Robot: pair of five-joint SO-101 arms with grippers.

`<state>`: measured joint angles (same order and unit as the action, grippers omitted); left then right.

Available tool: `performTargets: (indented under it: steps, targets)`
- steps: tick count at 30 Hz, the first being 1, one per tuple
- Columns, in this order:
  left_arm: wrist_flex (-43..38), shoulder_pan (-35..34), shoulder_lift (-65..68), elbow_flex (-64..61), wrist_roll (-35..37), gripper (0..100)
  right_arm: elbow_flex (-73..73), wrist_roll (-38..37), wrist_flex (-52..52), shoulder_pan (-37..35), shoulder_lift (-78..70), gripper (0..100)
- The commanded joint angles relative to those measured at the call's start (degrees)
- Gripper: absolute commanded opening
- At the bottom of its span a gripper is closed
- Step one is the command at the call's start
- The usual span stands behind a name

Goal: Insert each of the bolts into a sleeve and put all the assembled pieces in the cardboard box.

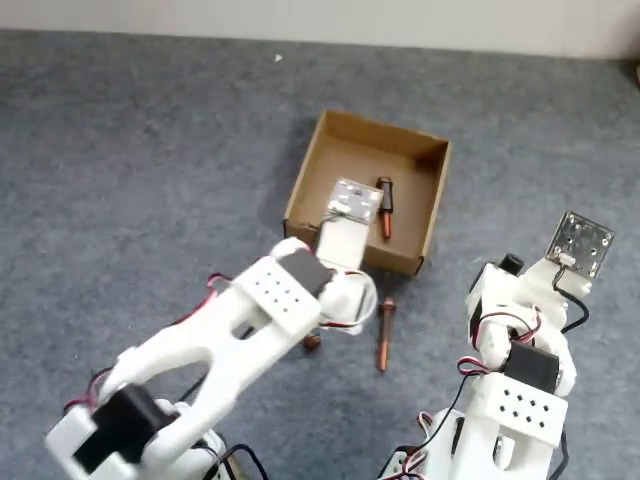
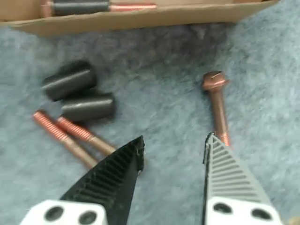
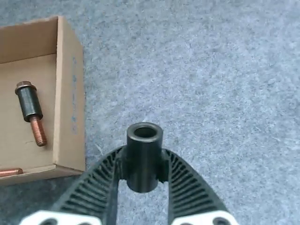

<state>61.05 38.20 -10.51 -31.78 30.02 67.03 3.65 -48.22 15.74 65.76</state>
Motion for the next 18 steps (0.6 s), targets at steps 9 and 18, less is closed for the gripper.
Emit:
performTargets:
  steps: [9,18]
  targets:
    - [-10.2,2.77,13.41,9.01,1.67,22,-0.84,0.26,1.8,0.75,1.54,0.6]
    - [-10.02,4.62,26.15,17.1,1.58,22,-1.01,0.26,1.8,0.66,1.54,0.6]
